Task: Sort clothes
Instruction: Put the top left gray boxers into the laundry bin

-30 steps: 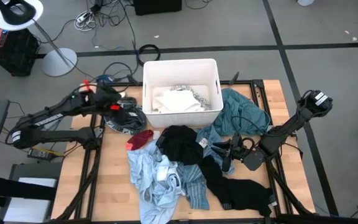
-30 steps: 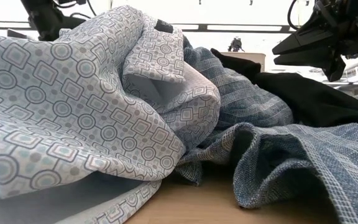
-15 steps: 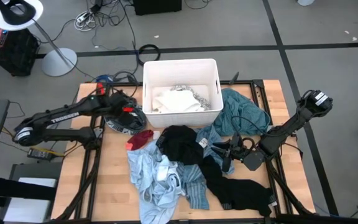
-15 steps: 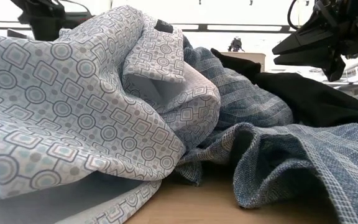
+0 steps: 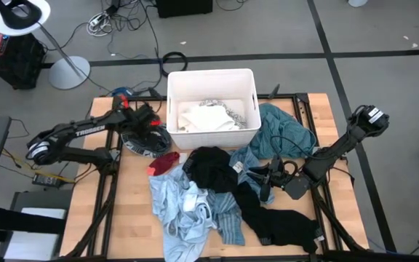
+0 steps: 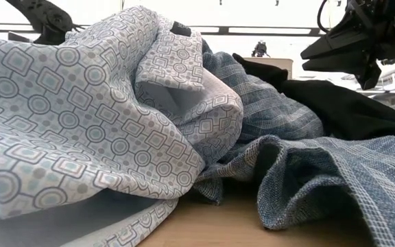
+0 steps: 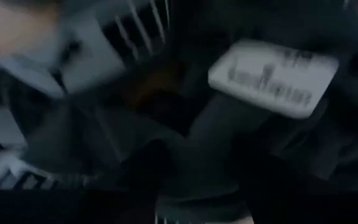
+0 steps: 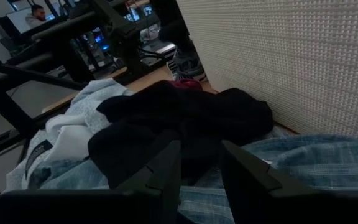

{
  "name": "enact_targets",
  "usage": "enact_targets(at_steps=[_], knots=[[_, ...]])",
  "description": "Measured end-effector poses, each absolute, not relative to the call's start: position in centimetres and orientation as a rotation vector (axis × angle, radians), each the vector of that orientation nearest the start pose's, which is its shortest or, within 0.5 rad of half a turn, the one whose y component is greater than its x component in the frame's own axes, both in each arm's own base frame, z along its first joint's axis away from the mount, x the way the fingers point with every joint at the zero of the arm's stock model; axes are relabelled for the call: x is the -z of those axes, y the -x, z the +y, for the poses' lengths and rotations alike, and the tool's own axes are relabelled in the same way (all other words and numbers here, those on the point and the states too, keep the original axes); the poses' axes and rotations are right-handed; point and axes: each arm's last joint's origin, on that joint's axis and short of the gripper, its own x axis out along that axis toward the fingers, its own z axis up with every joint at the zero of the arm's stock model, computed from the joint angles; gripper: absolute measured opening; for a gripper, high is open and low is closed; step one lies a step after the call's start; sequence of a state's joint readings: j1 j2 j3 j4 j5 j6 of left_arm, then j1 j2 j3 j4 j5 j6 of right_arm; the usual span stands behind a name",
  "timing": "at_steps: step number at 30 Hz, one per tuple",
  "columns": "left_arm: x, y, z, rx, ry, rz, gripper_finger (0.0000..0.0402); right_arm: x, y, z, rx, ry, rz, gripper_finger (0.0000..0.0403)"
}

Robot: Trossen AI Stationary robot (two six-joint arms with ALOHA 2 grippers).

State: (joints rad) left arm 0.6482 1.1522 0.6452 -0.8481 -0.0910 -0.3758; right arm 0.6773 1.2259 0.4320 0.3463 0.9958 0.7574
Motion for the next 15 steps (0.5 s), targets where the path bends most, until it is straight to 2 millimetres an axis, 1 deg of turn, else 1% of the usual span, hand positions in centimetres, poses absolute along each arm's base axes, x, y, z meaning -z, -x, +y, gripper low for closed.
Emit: enact_targets(at_steps=[2, 4, 6, 9, 10, 11, 13, 15], knots=[[-17.8, -14.0, 11.0, -0.878, 0.691, 1.222, 0.0195, -18.3, -18.7, 11.9, 0.404, -0.411, 0.165, 0.0112], [-17.4, -13.8, 10.9, -0.906, 0.687, 1.243, 0.0172, -18.3, -18.7, 11.9, 0.403, -0.408, 0.163, 0.0112], [-17.3, -13.8, 10.9, -0.917, 0.678, 1.235, 0.0130, -18.3, -18.7, 11.9, 0.403, -0.408, 0.166, 0.0112], [-17.6, -13.8, 11.0, -0.912, 0.653, 1.219, 0.0042, -18.4, -18.7, 11.9, 0.404, -0.408, 0.161, 0.0112], [-17.7, -13.8, 10.9, -0.911, 0.651, 1.211, 0.0023, -18.3, -18.7, 11.9, 0.405, -0.407, 0.162, 0.0112], [-17.8, -13.8, 11.0, -0.911, 0.651, 1.208, 0.0015, -18.4, -18.7, 11.9, 0.404, -0.410, 0.160, 0.0112], [-18.0, -13.8, 10.9, -0.907, 0.657, 1.225, 0.0012, -18.4, -18.7, 11.9, 0.404, -0.411, 0.158, 0.0112], [-18.7, -13.7, 10.8, -0.902, 0.661, 1.250, 0.0007, -18.4, -18.7, 11.9, 0.404, -0.411, 0.159, 0.0112]])
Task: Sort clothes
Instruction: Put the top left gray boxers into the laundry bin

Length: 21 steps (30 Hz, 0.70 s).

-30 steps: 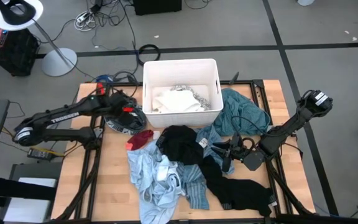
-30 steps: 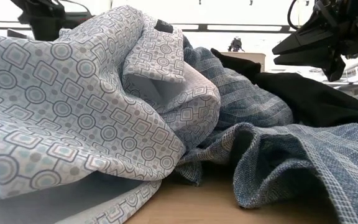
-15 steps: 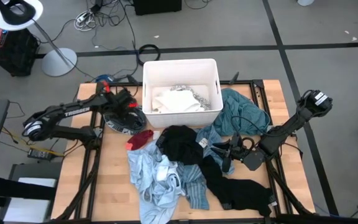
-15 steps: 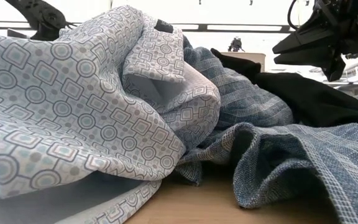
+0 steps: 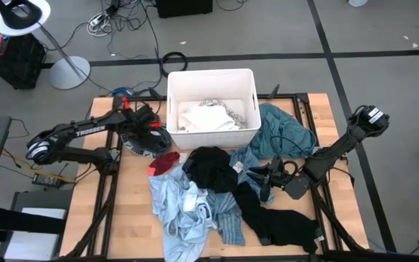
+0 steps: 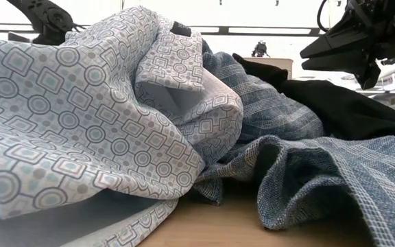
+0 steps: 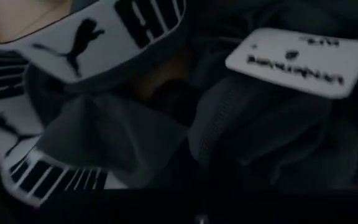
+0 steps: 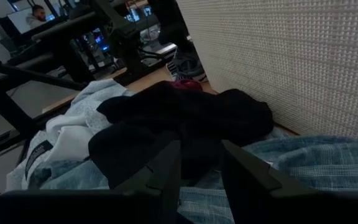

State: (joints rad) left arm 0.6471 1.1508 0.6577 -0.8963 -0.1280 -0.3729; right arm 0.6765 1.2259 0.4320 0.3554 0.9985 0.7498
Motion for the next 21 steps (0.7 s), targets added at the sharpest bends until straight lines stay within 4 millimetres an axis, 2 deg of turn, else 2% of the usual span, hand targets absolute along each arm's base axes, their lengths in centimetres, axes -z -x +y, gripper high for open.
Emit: enact_targets(at_steps=[6, 21], knots=[[-22.5, -13.6, 10.1, -0.893, 0.635, 1.279, 0.0003, -18.3, -18.7, 11.9, 0.404, -0.406, 0.163, 0.0112], [-35.6, -12.1, 7.5, -0.849, 0.560, 0.883, 0.0000, -18.3, -18.7, 11.8, 0.411, -0.407, 0.165, 0.0112]])
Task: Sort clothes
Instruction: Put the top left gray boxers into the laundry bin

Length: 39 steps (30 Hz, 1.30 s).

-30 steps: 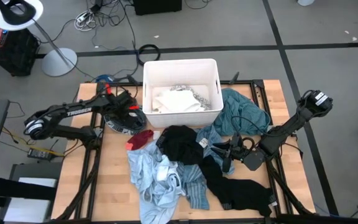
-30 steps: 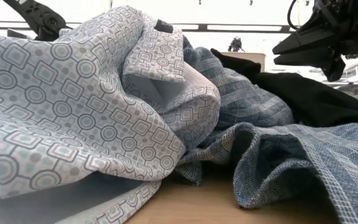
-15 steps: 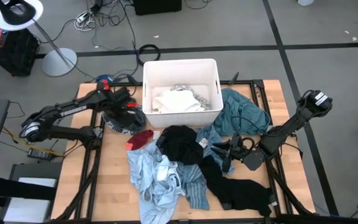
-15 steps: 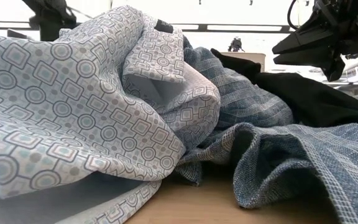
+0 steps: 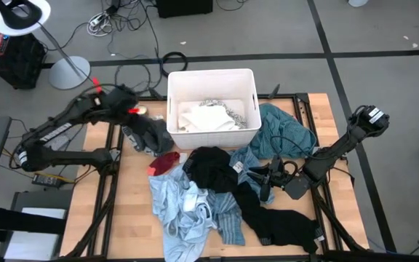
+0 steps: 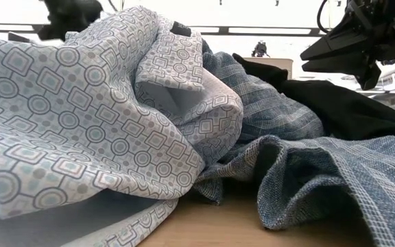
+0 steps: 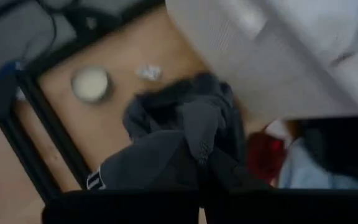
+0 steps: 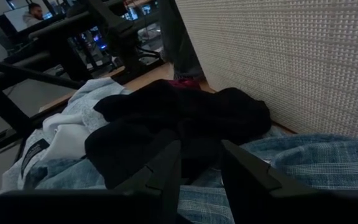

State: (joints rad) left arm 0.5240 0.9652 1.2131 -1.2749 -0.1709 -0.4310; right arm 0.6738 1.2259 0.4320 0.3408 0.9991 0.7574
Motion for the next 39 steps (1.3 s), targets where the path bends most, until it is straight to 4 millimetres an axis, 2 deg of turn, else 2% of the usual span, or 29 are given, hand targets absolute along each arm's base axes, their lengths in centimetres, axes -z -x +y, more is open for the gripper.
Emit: enact_targets(at_steps=[9, 15, 23, 30, 39], knots=[[-42.3, -10.6, 6.9, -0.919, 0.453, 0.623, 0.0000, -18.3, -18.8, 11.8, 0.414, -0.409, 0.164, 0.0112], [-45.6, -10.7, 6.9, -0.878, 0.398, 0.395, 0.0000, -18.3, -18.8, 11.8, 0.415, -0.408, 0.164, 0.0112], [-49.0, -13.3, 8.1, -0.743, 0.339, 0.237, 0.0000, -18.3, -18.8, 11.8, 0.415, -0.410, 0.163, 0.0112], [-51.8, -16.2, 9.6, -0.722, 0.274, 0.221, 0.0000, -18.3, -18.8, 11.8, 0.415, -0.410, 0.163, 0.0112], [-54.7, -20.0, 11.1, -0.592, 0.219, 0.141, 0.0000, -18.3, -18.8, 11.8, 0.415, -0.412, 0.163, 0.0112]])
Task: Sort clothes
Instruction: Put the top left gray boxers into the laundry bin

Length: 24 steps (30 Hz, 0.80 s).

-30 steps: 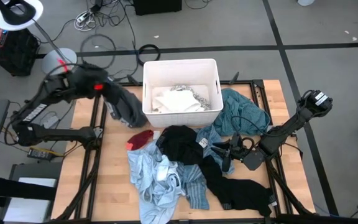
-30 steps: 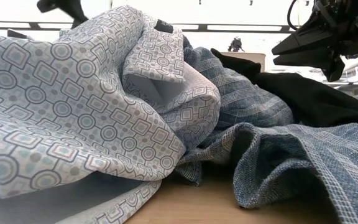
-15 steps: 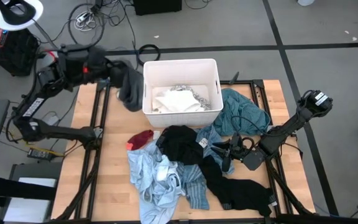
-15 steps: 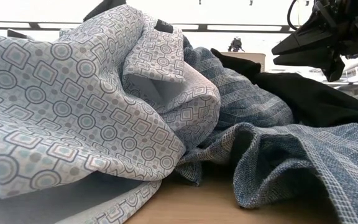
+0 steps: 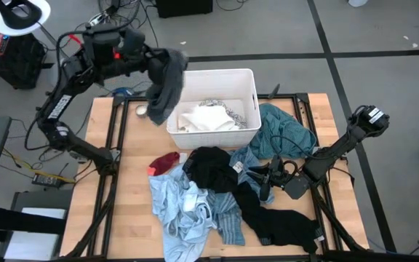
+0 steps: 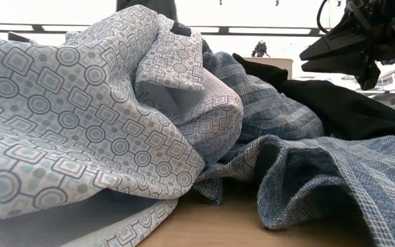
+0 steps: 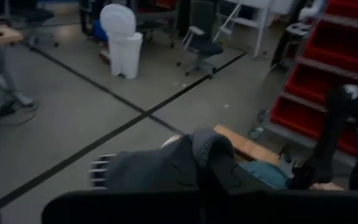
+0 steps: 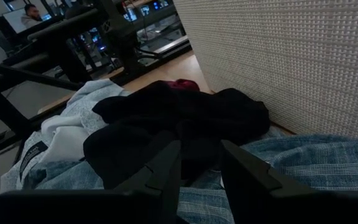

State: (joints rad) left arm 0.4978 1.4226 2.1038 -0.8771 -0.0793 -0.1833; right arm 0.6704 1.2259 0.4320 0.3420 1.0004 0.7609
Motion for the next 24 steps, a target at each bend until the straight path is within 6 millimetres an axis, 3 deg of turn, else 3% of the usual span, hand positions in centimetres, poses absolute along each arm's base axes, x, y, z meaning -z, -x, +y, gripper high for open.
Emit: enact_targets(at_steps=[5, 9, 20, 24], knots=[[-55.2, -21.5, 11.3, -0.526, 0.202, 0.129, 0.0000, -18.3, -18.8, 11.8, 0.415, -0.412, 0.163, 0.0112], [-54.1, -22.9, 11.4, -0.504, 0.204, 0.210, 0.0000, -18.3, -18.8, 11.8, 0.415, -0.409, 0.163, 0.0112], [-46.9, -27.3, 12.9, -0.464, 0.228, 0.746, 0.0003, -18.3, -18.8, 11.8, 0.415, -0.408, 0.163, 0.0112], [-44.8, -29.7, 13.5, -0.442, 0.224, 0.833, 0.0004, -18.3, -18.8, 11.8, 0.415, -0.408, 0.163, 0.0112]])
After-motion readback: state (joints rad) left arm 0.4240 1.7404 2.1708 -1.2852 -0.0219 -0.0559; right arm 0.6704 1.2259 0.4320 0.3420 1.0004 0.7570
